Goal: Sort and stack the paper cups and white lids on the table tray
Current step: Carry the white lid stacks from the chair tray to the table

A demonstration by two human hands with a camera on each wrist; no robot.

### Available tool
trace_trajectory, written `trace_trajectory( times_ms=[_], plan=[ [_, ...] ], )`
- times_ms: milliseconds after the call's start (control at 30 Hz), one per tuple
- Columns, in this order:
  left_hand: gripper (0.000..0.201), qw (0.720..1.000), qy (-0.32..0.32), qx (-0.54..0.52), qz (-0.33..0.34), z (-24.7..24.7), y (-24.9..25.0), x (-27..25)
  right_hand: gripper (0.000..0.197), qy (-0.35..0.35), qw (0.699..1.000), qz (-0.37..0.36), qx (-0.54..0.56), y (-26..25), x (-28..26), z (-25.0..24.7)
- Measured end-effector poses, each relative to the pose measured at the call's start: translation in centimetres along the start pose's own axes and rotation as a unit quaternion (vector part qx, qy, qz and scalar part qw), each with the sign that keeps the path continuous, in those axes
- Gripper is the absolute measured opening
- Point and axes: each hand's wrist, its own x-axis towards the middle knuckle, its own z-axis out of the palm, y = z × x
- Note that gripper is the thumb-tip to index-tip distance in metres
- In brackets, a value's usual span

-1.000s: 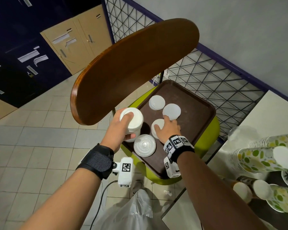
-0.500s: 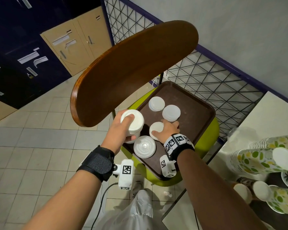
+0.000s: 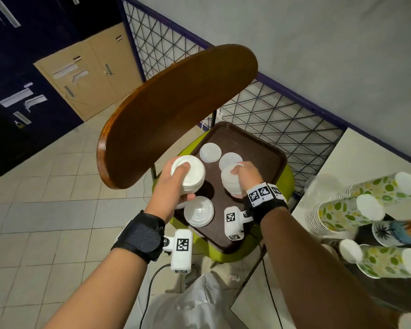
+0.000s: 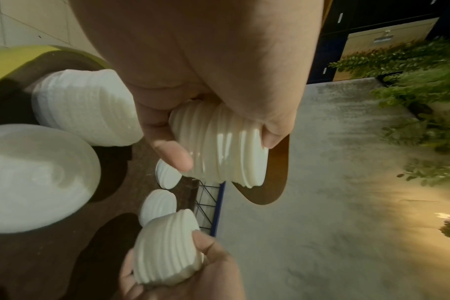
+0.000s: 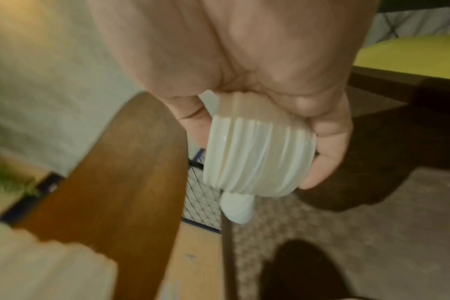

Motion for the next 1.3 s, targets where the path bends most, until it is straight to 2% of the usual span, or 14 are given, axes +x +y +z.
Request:
trace_trajectory(
  times_ms=[100, 200, 333, 433, 500, 633, 700, 800, 967, 1100, 1200, 1300],
  plan=[
    [0.039, 1.000, -0.019, -0.003, 0.014, 0.5, 1.3, -2.3, 0.050, -0.023, 0.982, 0.044, 0.182, -1.5, -3.3, -1.9],
    [0.030, 0.999, -0.028, -0.006, 0.029, 1.0, 2.2, -5.4, 0.037, -0.034, 0.959, -0.006, 0.280, -2.0, -8.4, -3.2],
    [0.042, 0.999, -0.026, -0.021, 0.037, 1.3, 2.7, -10.4, 0.029, -0.056, 0.947, -0.084, 0.305, -1.1, -15.0, -5.1],
    [0.027, 0.998, -0.021, -0.035, 0.055, 1.9, 3.0, -15.1, 0.029, -0.093, 0.939, -0.094, 0.318, 0.5, -19.9, -7.6],
    [0.024, 0.997, -0.022, -0.036, 0.065, 2.5, 2.9, -18.0, 0.027, -0.123, 0.933, -0.099, 0.323, 1.7, -23.1, -9.5],
    [0.049, 0.997, -0.041, -0.007, 0.066, 4.5, 1.7, -22.5, 0.031, -0.161, 0.926, -0.136, 0.314, 4.3, -28.3, -13.4],
    [0.052, 0.995, -0.075, 0.006, 0.060, 5.7, 1.2, -24.2, 0.031, -0.165, 0.925, -0.162, 0.300, 5.7, -30.2, -15.3],
    [0.044, 0.989, -0.134, 0.025, 0.052, 7.5, 1.0, -26.1, 0.032, -0.149, 0.929, -0.183, 0.286, 7.9, -32.1, -17.7],
    [0.027, 0.969, -0.229, 0.075, 0.051, 10.8, 1.7, -27.2, 0.037, -0.113, 0.925, -0.168, 0.321, 11.6, -33.6, -21.1],
    [0.025, 0.937, -0.325, 0.119, 0.045, 14.3, 1.6, -27.6, 0.042, -0.077, 0.905, -0.159, 0.386, 15.0, -35.3, -24.5],
    [0.015, 0.910, -0.386, 0.146, 0.038, 17.7, 1.0, -28.5, 0.048, -0.030, 0.891, -0.153, 0.427, 17.7, -36.5, -27.3],
    [0.022, 0.883, -0.438, 0.168, 0.030, 21.5, 0.1, -29.2, 0.052, 0.040, 0.877, -0.139, 0.459, 20.5, -37.5, -30.1]
  ],
)
